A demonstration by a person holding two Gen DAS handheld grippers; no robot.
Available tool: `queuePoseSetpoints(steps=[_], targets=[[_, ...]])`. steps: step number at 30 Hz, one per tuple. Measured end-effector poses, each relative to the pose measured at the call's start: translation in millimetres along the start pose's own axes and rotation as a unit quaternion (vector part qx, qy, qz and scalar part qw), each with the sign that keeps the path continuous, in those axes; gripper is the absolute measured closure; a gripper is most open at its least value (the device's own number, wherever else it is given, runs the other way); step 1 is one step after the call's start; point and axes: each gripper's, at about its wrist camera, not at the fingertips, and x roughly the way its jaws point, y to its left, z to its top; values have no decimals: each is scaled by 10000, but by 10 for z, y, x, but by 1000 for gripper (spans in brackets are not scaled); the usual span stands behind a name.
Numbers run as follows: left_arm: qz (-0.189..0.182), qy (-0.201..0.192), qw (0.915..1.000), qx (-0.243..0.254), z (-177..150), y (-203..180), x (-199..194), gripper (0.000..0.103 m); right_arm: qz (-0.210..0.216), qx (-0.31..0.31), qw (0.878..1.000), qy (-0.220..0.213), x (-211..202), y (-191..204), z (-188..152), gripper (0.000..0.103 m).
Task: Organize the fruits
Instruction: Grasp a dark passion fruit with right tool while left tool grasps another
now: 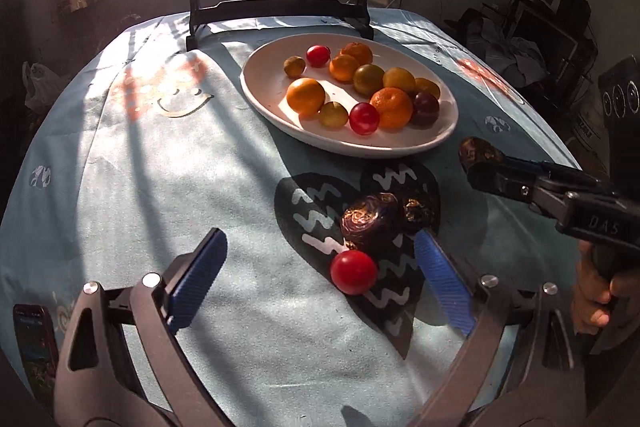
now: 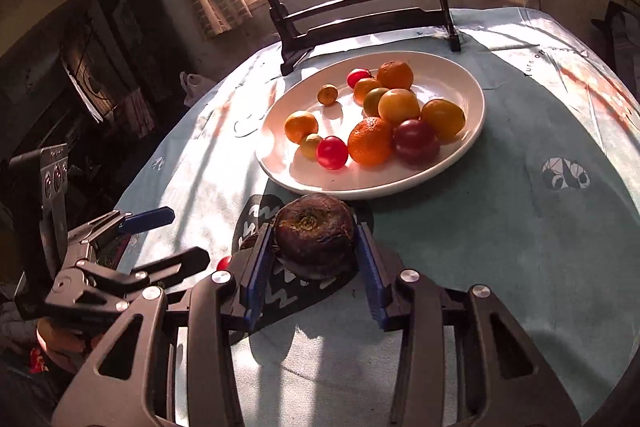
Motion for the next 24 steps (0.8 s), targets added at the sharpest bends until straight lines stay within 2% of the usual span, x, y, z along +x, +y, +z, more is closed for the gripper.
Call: queuePoseSetpoints(steps=[3,6,11,21,24], targets=[[-93,160,9990,398,-115,-159,74,27,-16,30,10000,53,15,0,-8,61],[-138,283,9984,479,-158,-189,154,42,9,-44,10000,70,26,42,-35,61],[75,299,9986,439,-153,-128,239,44,29,-90,9999,58,18,72,-48,61],[113,374,9971,658,-164,-199,329,51,7,-111,9999,67,34,71,-46,61],[95,427,9965,717,-175,-227,351,59,-3,-117,9999,71,31,68,-51,61]])
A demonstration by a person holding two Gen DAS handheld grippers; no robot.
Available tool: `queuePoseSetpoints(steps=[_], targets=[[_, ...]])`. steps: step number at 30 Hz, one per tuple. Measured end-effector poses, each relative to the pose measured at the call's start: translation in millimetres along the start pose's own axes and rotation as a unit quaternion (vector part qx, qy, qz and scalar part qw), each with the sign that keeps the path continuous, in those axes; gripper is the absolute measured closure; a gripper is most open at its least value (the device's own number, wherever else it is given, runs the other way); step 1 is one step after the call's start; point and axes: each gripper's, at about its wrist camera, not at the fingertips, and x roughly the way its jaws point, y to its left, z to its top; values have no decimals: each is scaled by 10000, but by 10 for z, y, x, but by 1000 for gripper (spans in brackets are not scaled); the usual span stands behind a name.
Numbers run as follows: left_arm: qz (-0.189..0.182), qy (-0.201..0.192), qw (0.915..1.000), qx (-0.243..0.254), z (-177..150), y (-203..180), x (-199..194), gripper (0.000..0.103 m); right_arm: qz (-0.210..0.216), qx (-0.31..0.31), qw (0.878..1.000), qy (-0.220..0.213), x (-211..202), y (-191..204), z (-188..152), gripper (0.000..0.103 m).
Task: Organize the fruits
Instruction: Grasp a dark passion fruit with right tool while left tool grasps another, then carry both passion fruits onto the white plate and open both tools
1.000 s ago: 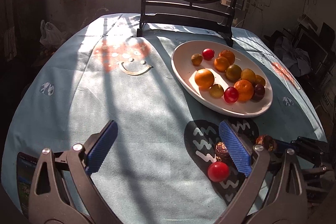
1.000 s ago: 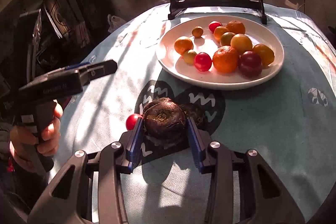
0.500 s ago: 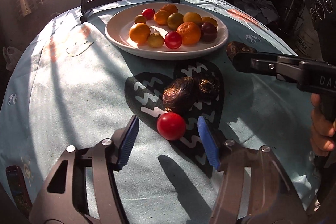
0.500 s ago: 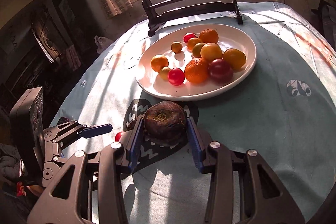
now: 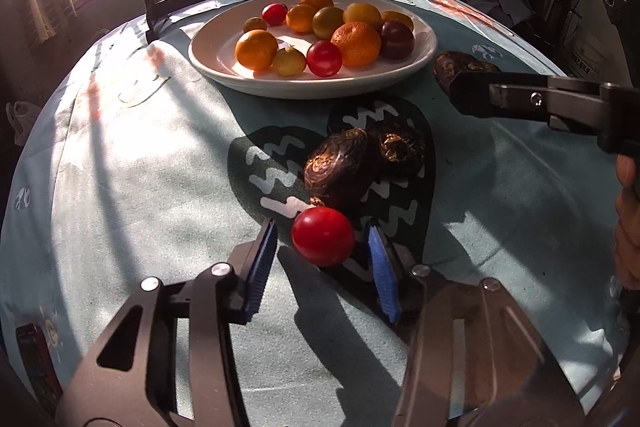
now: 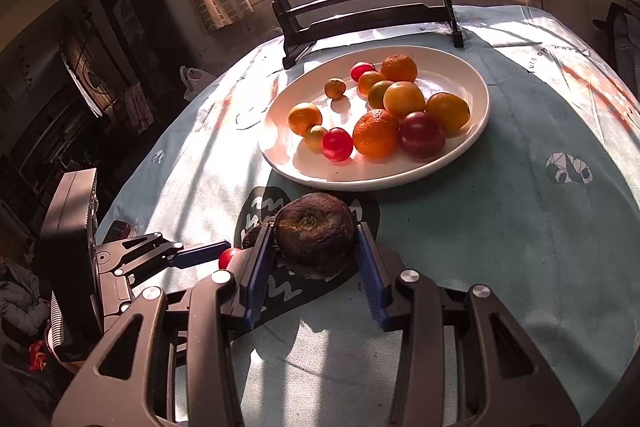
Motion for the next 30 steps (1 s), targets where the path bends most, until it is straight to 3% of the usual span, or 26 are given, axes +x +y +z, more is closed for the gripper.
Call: queuePoseSetpoints(steps=[8,12,19,25,30], targets=[[-54,26,10000,3,-9,-10,15,63,-33,-15,10000,2,4,-10,1,61],[-16,-18,10000,75,-19,-30,-3,73,-95,-15,9999,-29,-1,-33,1,61],[-57,-89,9999,-41,-52,12,-57,73,-69,-29,9999,-70,8,-22,-8,61],[-661,-410,9930,-889,-99,279,-274,73,131,-140,9997,-124,8,37,-35,61],[-553,-712,9907,-1019,255,303,-394,73,-10,-62,9986,-523,-24,15,119,61]])
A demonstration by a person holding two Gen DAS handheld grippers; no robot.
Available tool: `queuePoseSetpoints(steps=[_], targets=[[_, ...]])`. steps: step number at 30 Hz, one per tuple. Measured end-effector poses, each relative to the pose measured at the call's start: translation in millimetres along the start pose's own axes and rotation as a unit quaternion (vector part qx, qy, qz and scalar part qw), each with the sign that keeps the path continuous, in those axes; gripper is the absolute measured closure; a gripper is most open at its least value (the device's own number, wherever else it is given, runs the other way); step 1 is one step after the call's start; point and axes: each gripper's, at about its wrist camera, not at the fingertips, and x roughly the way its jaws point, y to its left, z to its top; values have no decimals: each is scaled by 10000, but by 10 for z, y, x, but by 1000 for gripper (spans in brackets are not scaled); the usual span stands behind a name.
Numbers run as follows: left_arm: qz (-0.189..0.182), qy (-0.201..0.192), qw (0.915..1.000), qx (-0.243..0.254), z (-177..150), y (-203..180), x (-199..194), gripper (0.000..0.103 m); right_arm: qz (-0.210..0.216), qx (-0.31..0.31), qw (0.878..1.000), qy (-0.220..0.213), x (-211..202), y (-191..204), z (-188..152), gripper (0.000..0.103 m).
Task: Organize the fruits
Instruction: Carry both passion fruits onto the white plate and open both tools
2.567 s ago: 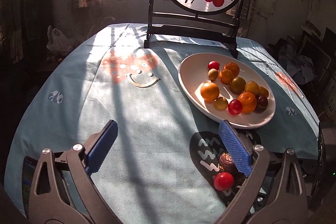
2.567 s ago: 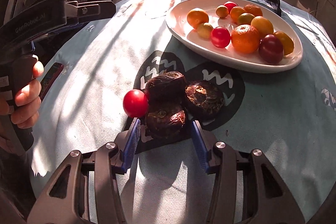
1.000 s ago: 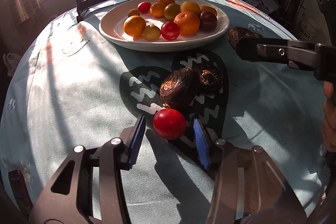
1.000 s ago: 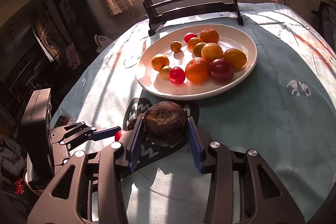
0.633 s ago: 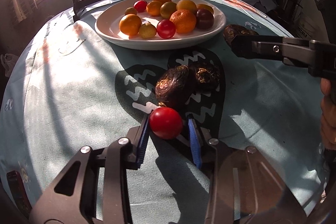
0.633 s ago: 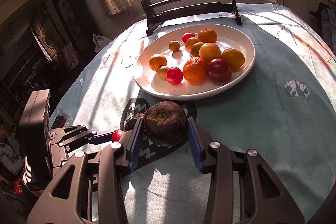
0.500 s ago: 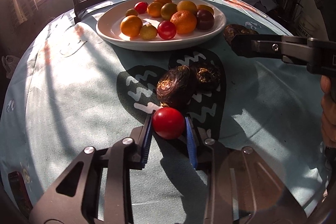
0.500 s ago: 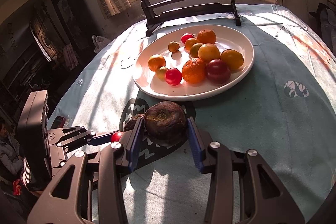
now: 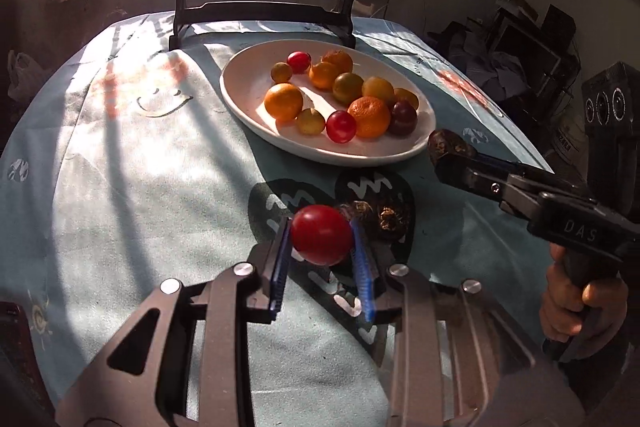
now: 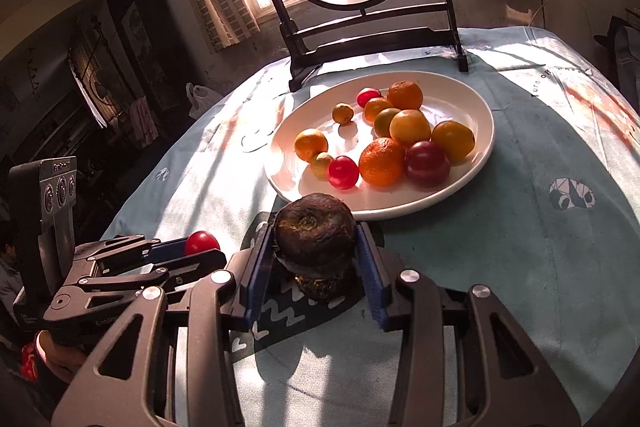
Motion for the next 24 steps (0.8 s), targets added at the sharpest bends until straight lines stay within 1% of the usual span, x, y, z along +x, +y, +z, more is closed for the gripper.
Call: queuePoseSetpoints(steps=[2,4,5,10,14,16,17,18,19,21,23,24], targets=[[12,-220,9998,-15,239,-62,27,73,-203,44,9995,-247,19,-37,119,61],[213,-455,9987,32,477,-121,114,73,-449,26,9980,-446,82,-84,244,61],[298,-494,9983,45,577,-135,186,73,-502,79,9975,-486,127,-132,305,61],[511,-375,9979,-164,903,-39,612,73,-650,278,9962,-508,389,-343,522,61],[705,-258,9969,-222,1032,59,845,73,-680,279,9964,-417,583,-445,627,61],[806,-246,9963,-185,1067,64,899,72,-686,287,9966,-360,652,-481,648,59],[878,-273,9956,-150,1074,68,904,68,-694,297,9965,-352,670,-496,655,54],[972,-314,9947,-114,1066,59,887,43,-706,302,9965,-332,673,-506,660,54],[1100,-414,9930,-100,1060,50,849,23,-688,302,9967,-316,663,-505,665,54],[1252,-642,9900,-75,1048,31,742,19,-649,300,9968,-369,602,-488,665,54],[1226,-648,9903,-55,1037,22,637,16,-614,262,9968,-432,509,-441,642,54],[1227,-677,9901,-67,1013,17,581,11,-597,248,9969,-447,466,-419,626,54]])
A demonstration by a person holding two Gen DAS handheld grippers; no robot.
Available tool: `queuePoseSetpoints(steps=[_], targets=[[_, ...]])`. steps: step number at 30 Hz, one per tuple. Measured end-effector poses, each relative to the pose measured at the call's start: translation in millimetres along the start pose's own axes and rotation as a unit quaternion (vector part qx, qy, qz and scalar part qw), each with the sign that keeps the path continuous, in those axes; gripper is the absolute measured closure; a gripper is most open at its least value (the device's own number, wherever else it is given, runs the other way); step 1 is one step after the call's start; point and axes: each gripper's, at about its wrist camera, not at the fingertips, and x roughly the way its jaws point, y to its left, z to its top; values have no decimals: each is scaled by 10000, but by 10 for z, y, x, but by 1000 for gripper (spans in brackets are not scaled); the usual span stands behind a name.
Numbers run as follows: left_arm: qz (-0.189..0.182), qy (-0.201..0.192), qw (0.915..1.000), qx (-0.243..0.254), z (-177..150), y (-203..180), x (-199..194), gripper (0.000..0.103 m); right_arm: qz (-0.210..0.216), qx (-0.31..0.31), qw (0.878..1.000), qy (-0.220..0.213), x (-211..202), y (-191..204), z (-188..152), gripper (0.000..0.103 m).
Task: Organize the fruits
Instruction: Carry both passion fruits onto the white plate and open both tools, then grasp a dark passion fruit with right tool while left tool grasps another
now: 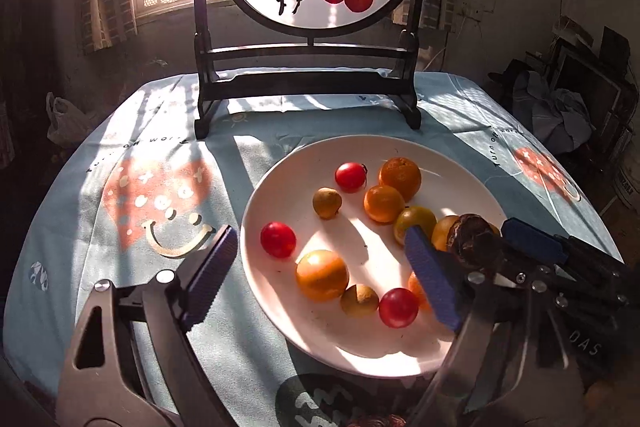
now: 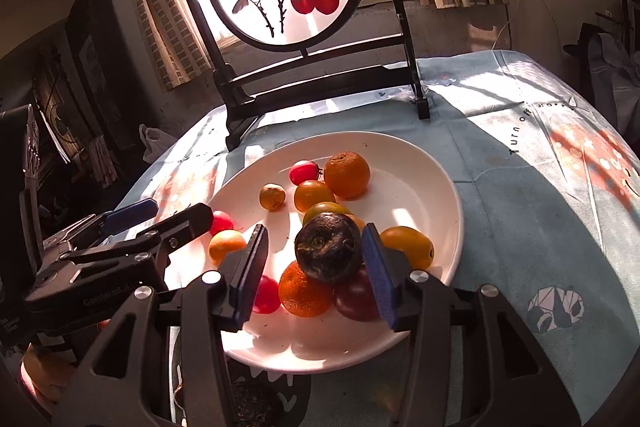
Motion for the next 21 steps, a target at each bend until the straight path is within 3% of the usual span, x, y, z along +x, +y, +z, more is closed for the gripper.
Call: queuePoseSetpoints(steps=[3,10,15,21], targets=[[87,-66,9999,89,-134,32,-183,3,162,2,9999,-14,-156,51,-71,54],[566,-24,9984,15,-621,274,-496,2,453,-568,9966,381,-377,306,-443,53],[632,-36,9978,-221,-713,462,-619,2,468,-761,9924,841,-368,415,-640,53],[583,78,9973,-438,-717,564,-624,2,335,-1412,9769,1569,-158,557,-838,53]])
